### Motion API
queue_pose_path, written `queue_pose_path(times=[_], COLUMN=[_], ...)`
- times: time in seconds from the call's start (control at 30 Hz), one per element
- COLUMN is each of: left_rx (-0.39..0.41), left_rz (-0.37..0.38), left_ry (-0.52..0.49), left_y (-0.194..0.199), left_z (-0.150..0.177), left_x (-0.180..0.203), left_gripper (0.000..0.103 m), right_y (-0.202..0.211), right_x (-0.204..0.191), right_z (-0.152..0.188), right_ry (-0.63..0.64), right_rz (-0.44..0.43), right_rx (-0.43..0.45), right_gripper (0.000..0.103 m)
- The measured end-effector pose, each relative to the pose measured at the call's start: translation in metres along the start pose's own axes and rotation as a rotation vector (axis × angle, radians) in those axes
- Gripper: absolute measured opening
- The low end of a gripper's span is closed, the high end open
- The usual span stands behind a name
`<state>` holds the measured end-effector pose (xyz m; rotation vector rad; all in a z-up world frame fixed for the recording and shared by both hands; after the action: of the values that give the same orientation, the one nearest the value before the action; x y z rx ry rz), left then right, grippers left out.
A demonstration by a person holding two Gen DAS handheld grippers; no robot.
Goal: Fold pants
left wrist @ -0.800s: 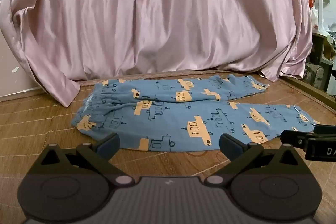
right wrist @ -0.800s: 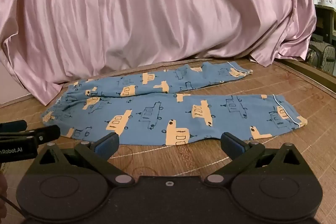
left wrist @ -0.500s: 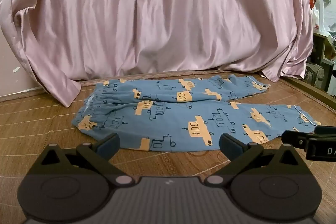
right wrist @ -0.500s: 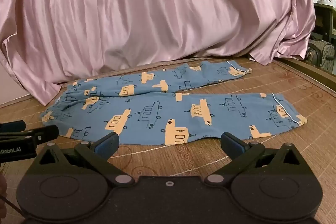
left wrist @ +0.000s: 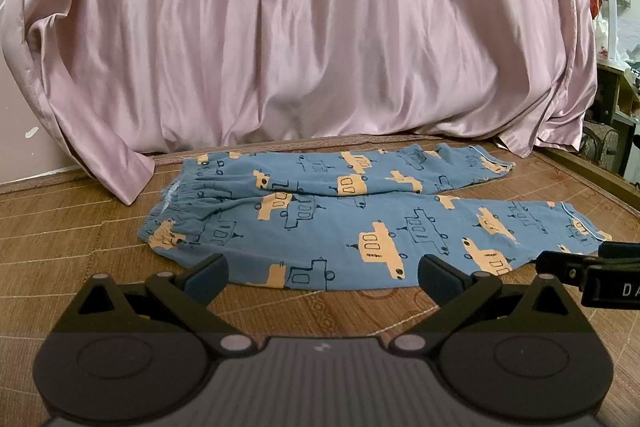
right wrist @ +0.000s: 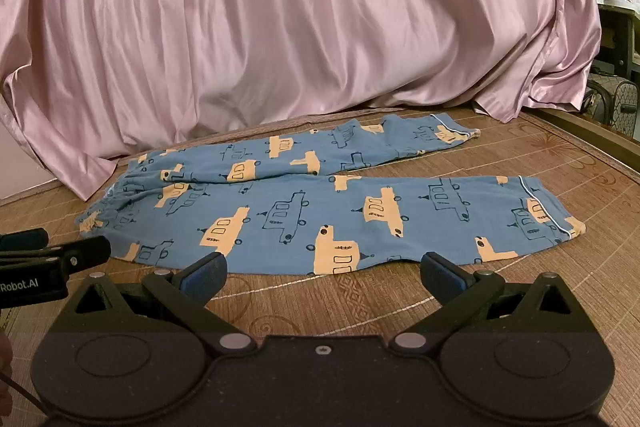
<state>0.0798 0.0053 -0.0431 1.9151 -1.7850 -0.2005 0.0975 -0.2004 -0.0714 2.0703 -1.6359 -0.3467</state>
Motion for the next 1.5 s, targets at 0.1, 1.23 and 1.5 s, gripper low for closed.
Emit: queue_pose_path(times=[0.1,1.23,1.5], left_rx=[0.001,-0.005,-0.014], left_rz=[0.000,-0.003,-0.013], left_ry=[0.000,0.002,0.005], left_y=[0.0000,0.0008,-0.0006], left_z=[0.0001,0.0020,0.0055], left_x=[0.0002,0.0010,0.0005], left_gripper=[0.103,0.103,0.103], right_y=[-0.0003,-0.0015,-0.0018], right_x=[0.0002,0.0008,0.0022], right_z=[0.0003,0.0006,0.0014], right_ry=[-0.001,-0.007,-0.008], right_rz=[-0.001,-0.002,0.014], right_rx=[-0.001,-0.005,0.007], right_gripper=[0.103,0.103,0.103])
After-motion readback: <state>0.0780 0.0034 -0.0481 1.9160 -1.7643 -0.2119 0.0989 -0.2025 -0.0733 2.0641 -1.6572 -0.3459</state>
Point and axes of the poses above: each gripper's, at about its wrist camera, not at the fingertips, and y roughly against the way its jaws point, x to its right, z to its underside, the point moved 9 cm from there along -y, roughly the way its jaws point, and after that the axes turned 13 degrees about y, right-handed, at the moved point
